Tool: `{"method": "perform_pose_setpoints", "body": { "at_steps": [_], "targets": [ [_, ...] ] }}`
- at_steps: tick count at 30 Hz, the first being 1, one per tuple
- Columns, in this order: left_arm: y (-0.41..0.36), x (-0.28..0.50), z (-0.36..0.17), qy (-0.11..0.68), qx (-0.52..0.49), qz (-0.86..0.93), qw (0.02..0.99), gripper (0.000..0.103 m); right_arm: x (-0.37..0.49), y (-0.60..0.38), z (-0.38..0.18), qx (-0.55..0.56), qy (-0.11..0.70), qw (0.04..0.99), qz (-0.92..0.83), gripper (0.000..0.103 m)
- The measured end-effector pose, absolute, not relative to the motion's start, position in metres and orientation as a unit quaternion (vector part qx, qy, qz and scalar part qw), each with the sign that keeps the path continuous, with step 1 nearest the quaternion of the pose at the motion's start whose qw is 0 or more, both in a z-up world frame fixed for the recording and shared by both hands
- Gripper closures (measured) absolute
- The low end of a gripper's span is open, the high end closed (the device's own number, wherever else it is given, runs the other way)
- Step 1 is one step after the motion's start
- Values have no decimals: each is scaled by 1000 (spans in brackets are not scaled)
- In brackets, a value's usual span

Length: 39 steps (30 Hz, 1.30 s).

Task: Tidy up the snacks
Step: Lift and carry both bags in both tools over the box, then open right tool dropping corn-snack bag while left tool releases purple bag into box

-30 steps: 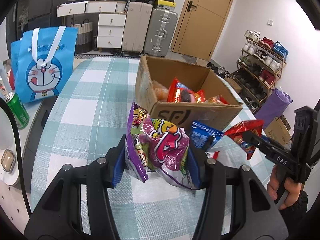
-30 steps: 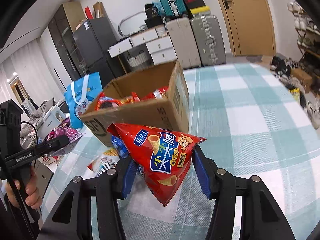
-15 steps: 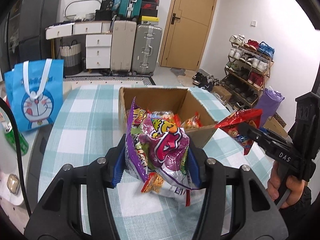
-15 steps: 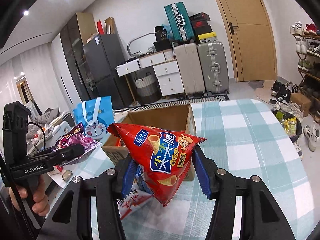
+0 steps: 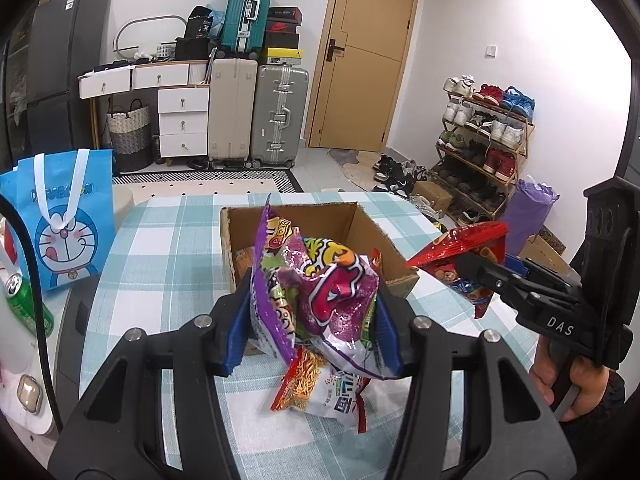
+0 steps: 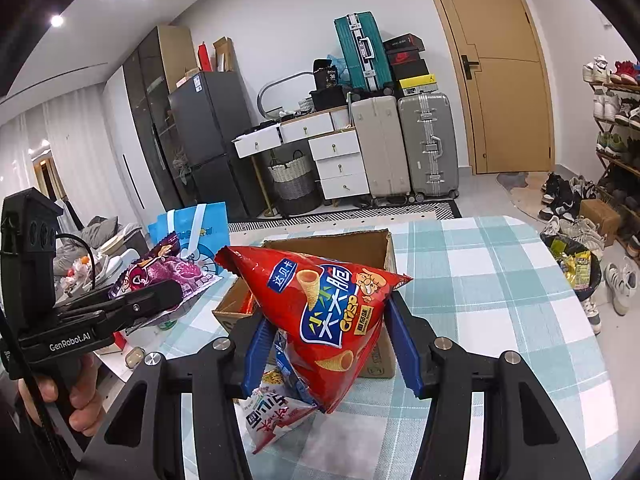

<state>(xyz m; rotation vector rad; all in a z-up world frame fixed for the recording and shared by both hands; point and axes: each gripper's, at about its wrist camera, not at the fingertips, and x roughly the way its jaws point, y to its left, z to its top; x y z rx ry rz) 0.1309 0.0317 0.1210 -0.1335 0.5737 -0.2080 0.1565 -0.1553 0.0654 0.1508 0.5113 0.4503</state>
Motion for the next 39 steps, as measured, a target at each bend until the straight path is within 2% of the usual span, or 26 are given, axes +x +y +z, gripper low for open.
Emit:
{"method": "perform_pose_setpoints", "body": {
  "at_steps": [15,25,39],
  "targets": [
    [41,163,127,283,-68,-93,952,53,177,-139,90,79,260,939,211,49],
    [45,199,102,303,-66,-74,948,53,203,-134,57,103,278,931,214,49],
    [36,242,60,331,-37,-61,941,53,239,-112,27,80,286,934,201,48]
  ]
}}
